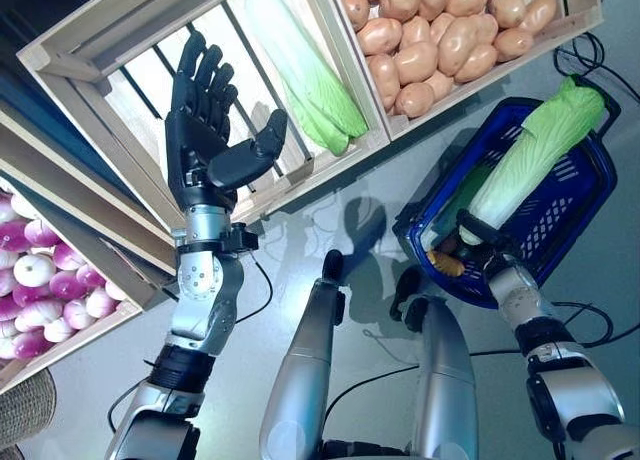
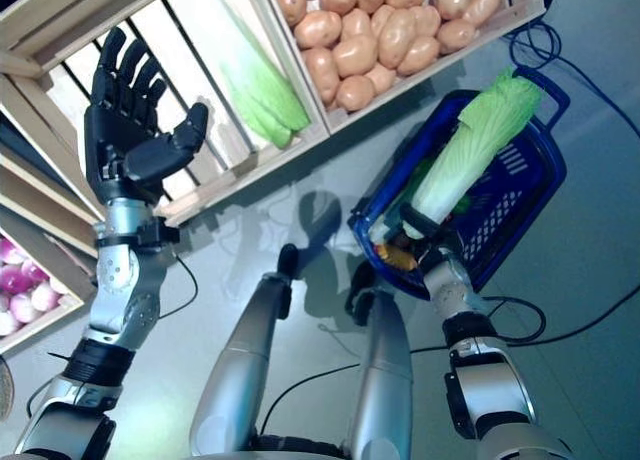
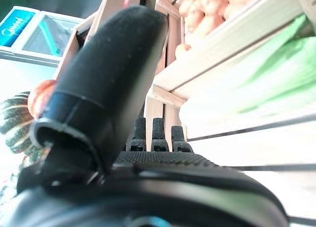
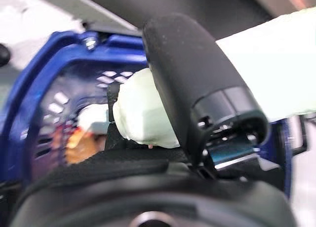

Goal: Put vegetables into the basket

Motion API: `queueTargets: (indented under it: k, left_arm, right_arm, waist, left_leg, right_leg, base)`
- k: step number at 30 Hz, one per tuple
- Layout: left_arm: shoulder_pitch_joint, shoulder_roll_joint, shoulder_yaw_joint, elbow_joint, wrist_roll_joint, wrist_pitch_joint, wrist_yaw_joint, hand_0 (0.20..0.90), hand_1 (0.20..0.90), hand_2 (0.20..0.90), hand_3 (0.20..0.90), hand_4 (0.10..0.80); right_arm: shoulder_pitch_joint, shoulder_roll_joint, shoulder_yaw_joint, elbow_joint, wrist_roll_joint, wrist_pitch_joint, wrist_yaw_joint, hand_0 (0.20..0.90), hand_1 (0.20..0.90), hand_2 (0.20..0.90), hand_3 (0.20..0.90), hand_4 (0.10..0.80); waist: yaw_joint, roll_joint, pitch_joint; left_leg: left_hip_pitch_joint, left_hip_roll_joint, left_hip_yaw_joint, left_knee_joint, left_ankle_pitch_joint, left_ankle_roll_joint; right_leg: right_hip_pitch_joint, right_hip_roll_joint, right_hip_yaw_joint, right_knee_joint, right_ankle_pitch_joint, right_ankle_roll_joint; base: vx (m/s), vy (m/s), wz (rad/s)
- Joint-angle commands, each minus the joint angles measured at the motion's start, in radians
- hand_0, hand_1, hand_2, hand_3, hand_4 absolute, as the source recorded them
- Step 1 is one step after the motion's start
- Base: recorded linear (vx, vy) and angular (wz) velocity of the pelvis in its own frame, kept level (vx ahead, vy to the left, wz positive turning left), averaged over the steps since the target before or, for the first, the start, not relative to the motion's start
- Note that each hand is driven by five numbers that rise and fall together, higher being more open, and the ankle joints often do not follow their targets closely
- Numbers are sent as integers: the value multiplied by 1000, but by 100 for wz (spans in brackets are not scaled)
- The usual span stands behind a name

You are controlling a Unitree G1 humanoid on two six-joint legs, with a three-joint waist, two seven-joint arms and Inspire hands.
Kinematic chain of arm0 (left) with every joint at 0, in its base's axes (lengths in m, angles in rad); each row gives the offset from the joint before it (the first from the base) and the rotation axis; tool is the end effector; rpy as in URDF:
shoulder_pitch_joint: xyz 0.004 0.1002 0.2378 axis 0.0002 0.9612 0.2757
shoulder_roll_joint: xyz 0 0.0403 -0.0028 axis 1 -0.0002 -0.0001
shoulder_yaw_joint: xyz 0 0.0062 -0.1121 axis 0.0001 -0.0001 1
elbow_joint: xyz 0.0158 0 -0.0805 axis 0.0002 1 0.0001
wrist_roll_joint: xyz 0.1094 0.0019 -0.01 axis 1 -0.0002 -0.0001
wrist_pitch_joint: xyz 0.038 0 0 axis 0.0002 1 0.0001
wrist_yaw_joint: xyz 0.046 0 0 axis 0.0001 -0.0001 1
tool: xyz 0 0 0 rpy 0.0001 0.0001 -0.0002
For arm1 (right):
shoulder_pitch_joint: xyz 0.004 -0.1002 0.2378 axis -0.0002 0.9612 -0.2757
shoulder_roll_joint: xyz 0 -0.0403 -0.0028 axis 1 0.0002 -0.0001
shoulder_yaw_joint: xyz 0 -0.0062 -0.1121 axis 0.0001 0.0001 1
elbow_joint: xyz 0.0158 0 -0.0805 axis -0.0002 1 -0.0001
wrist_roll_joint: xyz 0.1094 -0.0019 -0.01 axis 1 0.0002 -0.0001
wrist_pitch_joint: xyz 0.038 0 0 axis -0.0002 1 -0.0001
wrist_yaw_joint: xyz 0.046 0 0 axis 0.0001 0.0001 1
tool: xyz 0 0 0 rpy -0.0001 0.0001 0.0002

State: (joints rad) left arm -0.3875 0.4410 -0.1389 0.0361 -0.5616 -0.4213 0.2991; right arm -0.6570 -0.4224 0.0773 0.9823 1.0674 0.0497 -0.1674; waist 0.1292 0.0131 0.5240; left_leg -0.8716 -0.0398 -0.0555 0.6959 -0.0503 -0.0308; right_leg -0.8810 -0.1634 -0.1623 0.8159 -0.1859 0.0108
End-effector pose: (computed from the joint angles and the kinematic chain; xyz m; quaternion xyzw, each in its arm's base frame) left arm 0.2718 0.1881 0.1447 -0.1177 -0.3216 0.0373 0.9388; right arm 0.3200 -0.2451 0.0466 0.2969 0.1608 -0.1926 0.9214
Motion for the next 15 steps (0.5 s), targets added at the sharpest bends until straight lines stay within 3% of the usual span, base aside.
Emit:
queueTargets:
  k: [1,15]
  left_arm:
    - [-77,11,36,-97,48,-77,3,900,900,900,900,800]
    - [-62,15,25,-92,112,-63,61,900,900,900,900,800]
  right_arm:
    - [-40,-73,-5,7,-4,6,93,300,300,300,300,400]
    - [-52,-56,-60,152,187,49,79,300,300,300,300,400]
  waist:
    - [3,44,-4]
    - [5,70,-4]
  left_leg:
    - [3,-55,41,20,-73,28]
    - [-7,-63,44,-3,-70,32]
  right_leg:
    - [29,30,-4,-20,51,23]
    - [6,46,2,-41,64,29]
  base:
    - [15,4,4]
    - [0,0,0]
